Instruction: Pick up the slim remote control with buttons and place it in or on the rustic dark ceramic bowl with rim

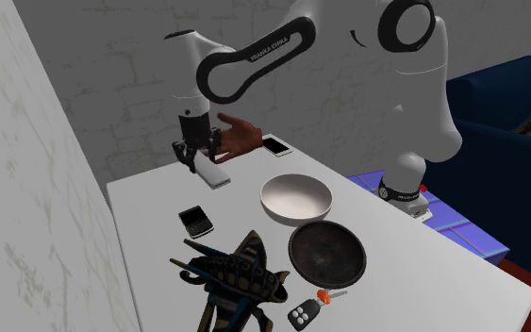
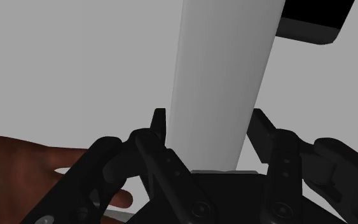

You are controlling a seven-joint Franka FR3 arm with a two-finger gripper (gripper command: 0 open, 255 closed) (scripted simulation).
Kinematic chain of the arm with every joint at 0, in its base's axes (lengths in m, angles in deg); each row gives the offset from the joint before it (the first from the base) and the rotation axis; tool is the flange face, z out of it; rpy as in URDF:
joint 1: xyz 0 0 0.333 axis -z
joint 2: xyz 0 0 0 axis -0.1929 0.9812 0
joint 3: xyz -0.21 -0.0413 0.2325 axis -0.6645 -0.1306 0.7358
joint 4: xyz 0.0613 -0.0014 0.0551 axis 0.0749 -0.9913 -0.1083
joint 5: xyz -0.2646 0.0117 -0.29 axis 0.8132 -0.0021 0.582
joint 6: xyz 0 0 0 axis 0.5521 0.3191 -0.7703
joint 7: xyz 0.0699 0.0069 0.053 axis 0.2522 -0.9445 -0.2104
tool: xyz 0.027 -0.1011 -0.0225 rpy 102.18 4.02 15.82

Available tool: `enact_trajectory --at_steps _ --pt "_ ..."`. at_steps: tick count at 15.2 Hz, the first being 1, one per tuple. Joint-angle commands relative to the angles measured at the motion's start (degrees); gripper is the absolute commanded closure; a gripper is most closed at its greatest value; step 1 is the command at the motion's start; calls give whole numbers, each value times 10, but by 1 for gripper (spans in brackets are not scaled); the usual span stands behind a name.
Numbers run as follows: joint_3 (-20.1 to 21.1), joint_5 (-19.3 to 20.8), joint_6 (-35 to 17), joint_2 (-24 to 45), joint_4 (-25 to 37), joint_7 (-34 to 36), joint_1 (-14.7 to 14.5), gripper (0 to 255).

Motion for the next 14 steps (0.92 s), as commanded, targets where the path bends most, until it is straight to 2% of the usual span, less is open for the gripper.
enact_trajectory --at_steps 1,13,14 --pt "0 0 14 -3 11 0 0 255" --pt "1 -2 99 -18 81 -3 0 255" --pt "4 -2 92 -35 57 6 -6 255"
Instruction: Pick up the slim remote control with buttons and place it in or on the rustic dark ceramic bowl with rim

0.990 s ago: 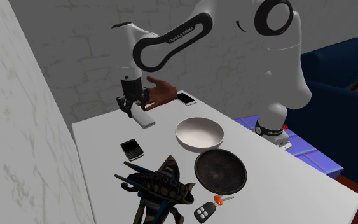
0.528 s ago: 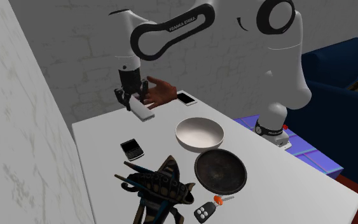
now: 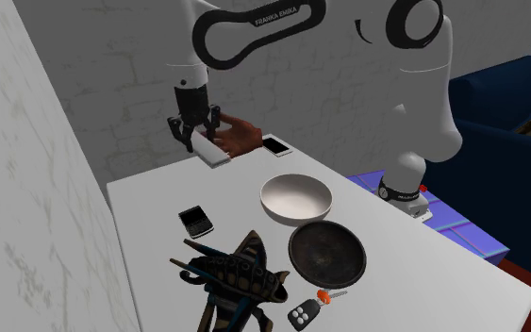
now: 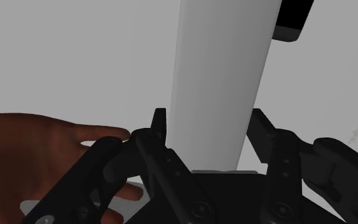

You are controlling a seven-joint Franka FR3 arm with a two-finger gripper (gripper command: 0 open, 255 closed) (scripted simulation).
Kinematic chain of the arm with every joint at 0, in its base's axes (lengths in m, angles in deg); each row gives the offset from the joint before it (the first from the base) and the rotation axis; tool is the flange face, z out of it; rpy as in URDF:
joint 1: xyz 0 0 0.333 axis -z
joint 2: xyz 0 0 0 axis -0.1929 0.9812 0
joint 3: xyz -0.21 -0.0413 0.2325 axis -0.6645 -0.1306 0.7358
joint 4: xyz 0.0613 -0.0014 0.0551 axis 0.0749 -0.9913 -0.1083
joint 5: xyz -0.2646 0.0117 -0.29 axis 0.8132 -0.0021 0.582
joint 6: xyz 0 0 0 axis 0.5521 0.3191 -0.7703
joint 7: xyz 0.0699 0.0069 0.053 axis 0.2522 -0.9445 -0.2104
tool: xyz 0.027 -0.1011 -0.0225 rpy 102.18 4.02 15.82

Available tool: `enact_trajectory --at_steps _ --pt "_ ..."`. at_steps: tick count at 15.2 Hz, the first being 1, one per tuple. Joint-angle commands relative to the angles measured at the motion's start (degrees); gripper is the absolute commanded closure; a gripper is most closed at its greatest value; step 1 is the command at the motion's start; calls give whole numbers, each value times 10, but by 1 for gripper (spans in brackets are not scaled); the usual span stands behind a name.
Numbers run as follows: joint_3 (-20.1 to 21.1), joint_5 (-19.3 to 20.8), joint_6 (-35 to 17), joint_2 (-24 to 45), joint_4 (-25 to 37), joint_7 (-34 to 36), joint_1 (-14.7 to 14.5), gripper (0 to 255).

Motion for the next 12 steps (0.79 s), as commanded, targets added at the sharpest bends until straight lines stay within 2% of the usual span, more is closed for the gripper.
enact_trajectory --at_steps 1,6,12 --pt "5 -1 -5 -25 -30 13 -8 255" --pt "26 -4 -29 -99 -129 61 -35 255" --pt "56 -14 -44 -173 -218 122 -68 255"
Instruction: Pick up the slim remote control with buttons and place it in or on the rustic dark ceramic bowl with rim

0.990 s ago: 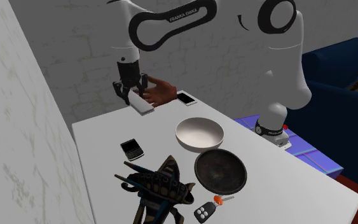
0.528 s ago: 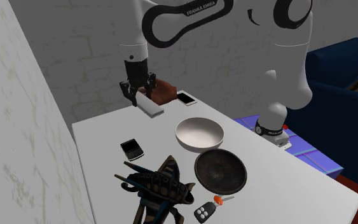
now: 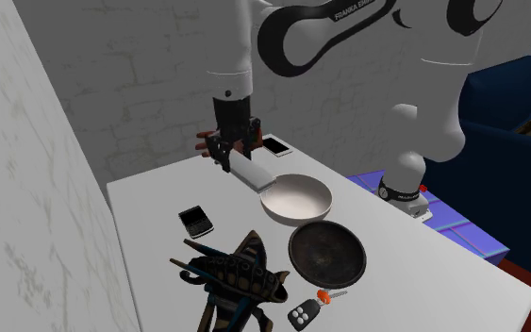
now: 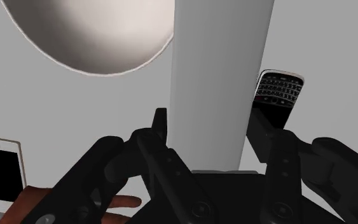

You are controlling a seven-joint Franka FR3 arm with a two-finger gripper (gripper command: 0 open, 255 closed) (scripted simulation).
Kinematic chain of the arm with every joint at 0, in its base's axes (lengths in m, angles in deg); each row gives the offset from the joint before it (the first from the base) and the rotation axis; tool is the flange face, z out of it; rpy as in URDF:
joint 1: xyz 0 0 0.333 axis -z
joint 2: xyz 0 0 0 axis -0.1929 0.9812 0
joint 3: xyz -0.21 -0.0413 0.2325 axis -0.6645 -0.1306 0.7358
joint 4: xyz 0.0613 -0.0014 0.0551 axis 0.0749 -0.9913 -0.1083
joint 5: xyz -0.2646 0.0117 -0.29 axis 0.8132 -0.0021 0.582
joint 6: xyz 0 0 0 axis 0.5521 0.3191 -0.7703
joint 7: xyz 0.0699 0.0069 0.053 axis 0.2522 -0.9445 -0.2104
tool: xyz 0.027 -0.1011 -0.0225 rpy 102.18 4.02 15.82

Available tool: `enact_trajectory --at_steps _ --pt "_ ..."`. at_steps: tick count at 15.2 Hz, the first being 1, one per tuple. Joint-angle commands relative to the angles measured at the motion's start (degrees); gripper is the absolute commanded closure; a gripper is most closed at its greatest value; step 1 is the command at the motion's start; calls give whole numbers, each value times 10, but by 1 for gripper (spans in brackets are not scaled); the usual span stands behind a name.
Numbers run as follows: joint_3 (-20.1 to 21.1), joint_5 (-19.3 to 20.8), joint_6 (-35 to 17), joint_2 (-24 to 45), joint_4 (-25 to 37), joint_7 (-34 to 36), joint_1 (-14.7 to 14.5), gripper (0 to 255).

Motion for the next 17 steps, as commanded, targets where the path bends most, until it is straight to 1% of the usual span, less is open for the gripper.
enact_trajectory --at_steps 1,9,17 --pt "12 -4 -2 -21 -23 24 -12 255" --pt "65 -28 -7 -92 -98 113 -59 255" --pt "128 -56 -3 -132 -130 211 -108 255"
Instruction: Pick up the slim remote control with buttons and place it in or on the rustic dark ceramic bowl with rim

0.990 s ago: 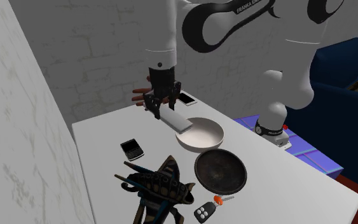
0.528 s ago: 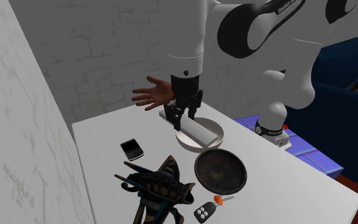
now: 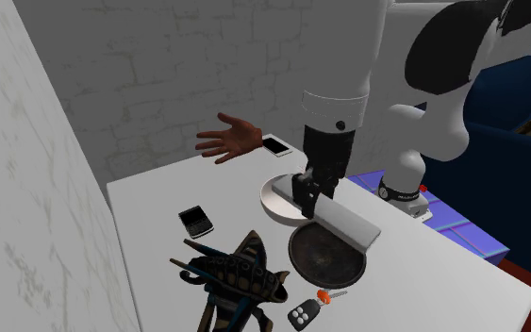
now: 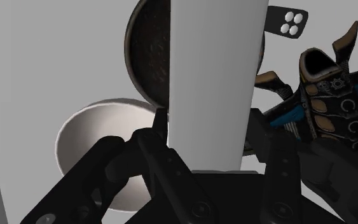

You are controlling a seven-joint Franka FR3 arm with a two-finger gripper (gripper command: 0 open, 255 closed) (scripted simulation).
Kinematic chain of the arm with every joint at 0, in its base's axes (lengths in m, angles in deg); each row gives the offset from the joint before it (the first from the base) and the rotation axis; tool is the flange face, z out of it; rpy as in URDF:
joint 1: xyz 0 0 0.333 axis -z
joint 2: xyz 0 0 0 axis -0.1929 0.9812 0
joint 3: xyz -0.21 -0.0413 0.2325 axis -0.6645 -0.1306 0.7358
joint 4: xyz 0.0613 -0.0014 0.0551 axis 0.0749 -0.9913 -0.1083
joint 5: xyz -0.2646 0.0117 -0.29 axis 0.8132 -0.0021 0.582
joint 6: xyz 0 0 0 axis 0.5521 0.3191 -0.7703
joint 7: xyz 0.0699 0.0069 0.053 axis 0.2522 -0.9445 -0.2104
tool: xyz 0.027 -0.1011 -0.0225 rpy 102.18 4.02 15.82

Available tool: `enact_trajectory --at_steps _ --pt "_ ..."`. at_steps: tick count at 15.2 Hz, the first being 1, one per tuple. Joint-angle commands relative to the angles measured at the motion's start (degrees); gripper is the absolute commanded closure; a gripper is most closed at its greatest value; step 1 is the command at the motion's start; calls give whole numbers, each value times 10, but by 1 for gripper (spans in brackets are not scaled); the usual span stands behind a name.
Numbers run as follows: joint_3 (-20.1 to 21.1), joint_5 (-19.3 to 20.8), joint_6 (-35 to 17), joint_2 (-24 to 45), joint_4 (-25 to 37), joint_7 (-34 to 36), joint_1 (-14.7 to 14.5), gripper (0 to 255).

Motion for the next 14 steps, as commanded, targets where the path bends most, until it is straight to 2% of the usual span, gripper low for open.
enact_trajectory --at_steps 1,14 --pt "17 -5 4 -2 3 27 -11 255" --pt "29 0 -91 27 -64 39 -14 255"
